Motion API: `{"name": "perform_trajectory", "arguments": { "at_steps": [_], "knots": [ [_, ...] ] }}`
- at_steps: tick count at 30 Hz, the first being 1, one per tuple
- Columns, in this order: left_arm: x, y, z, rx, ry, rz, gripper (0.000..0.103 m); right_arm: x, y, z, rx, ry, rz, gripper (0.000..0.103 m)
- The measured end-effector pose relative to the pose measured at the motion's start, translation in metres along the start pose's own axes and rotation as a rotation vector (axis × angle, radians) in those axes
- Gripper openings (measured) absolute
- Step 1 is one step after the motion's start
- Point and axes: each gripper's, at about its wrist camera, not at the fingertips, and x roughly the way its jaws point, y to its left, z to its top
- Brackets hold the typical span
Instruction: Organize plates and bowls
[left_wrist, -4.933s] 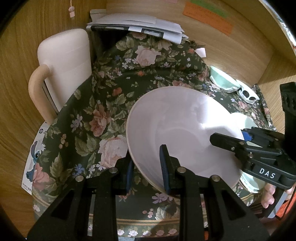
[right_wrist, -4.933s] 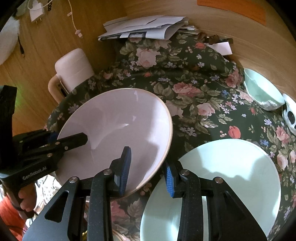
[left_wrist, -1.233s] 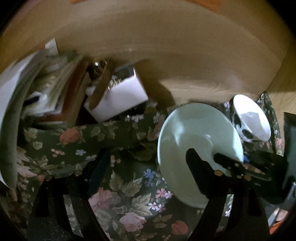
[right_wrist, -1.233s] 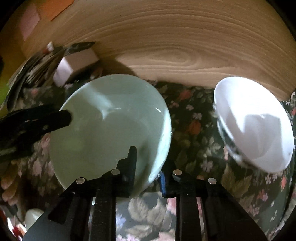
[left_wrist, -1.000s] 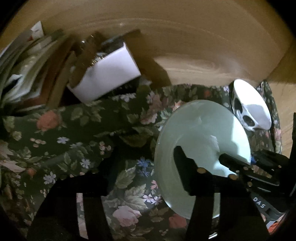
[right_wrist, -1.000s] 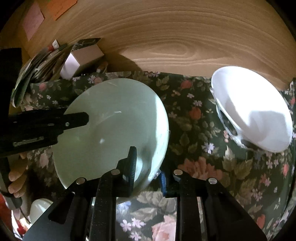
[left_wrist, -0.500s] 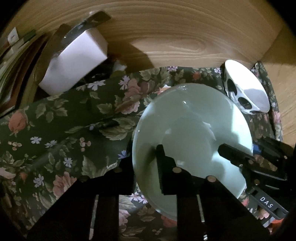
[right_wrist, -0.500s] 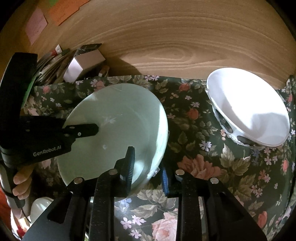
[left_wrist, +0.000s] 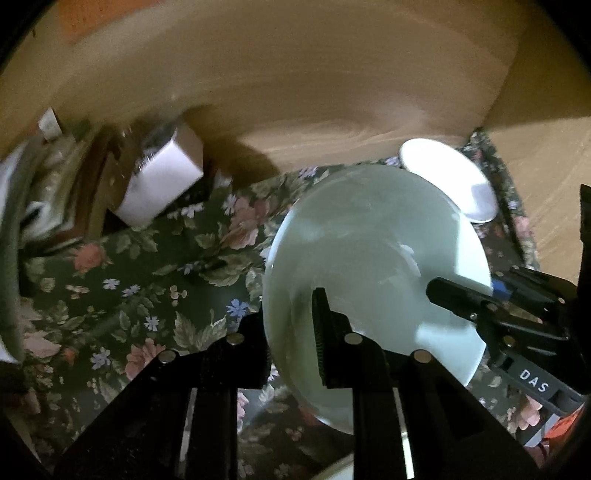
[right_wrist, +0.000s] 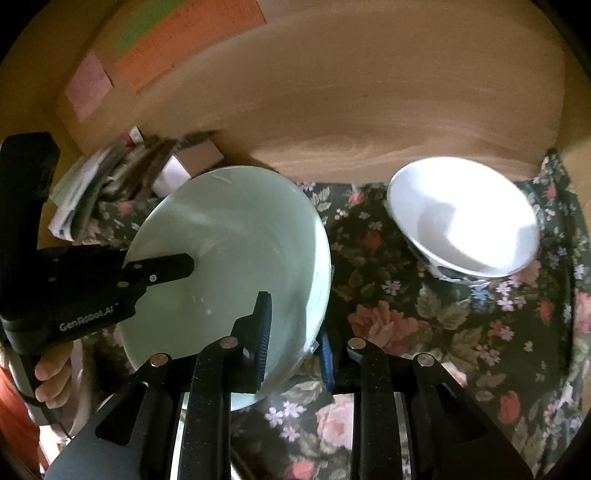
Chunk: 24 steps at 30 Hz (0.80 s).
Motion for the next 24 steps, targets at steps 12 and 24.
{"name": "perform_trajectory", "arguments": {
  "at_steps": [12, 24],
  "knots": [
    [-0.056, -0.006, -0.031, -0.013, -0.073, 0.015, 0.019, -0.045, 0.028, -0.020, -0.043, -0.049, 0.011, 0.021],
    [-0.096, -0.002, -0.074, -0.053, -0.119, 0.028, 0.019, -0.054, 0.063, -0.039, -0.079, -0.061, 0.035, 0.021]
  ]
}}
